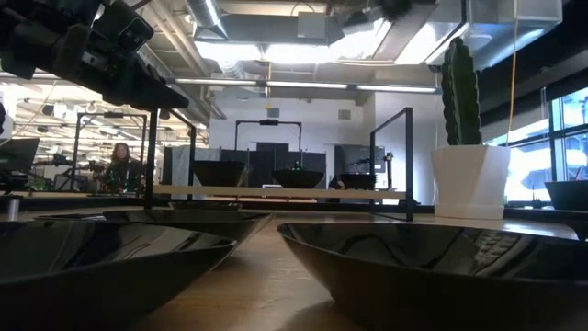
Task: Pick & Place Mini shaped plates
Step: Stack the square plate on the top of the square plate on the shelf
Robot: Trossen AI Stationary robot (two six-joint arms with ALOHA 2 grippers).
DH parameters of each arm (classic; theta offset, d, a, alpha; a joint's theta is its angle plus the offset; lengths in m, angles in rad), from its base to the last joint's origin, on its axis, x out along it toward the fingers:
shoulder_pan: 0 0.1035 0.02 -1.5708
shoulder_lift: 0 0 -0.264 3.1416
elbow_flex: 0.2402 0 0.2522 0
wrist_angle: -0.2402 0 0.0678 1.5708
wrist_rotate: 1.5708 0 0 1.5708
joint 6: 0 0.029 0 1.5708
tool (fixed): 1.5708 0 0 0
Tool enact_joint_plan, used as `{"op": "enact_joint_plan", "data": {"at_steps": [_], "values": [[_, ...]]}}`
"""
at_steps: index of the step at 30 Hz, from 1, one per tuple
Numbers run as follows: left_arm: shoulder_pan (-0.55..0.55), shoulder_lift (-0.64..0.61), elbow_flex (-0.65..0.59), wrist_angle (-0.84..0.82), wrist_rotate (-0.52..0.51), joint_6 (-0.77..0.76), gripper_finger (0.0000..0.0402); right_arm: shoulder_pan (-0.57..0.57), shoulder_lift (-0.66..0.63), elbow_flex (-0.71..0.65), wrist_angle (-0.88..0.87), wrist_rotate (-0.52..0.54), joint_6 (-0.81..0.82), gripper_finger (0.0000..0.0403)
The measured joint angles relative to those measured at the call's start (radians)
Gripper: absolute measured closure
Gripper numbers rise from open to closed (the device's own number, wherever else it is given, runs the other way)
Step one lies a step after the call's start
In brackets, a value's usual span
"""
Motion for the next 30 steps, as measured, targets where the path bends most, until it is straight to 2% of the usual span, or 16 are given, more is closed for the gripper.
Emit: {"op": "enact_joint_plan", "data": {"at_steps": [7, 12, 16, 23, 30], "values": [[0.000, 0.000, 0.000, 0.030, -0.037, -0.012, 0.0394, 0.166, -0.367, -0.471, 0.231, 0.323, 0.261, 0.0400], [0.000, 0.000, 0.000, 0.034, -0.055, -0.018, 0.0397, 0.234, -0.493, -0.648, 0.278, 0.414, 0.424, 0.0400], [0.000, 0.000, 0.000, 0.035, -0.056, -0.018, 0.0396, 0.274, -0.500, -0.679, 0.218, 0.455, 0.502, 0.0400], [0.000, 0.000, 0.000, 0.034, -0.055, -0.021, 0.0394, 0.331, -0.420, -0.635, 0.200, 0.493, 0.632, 0.0400], [0.000, 0.000, 0.000, 0.020, -0.054, -0.021, 0.0397, 0.406, -0.191, -0.504, -0.027, 0.581, 0.893, 0.0400]]}}
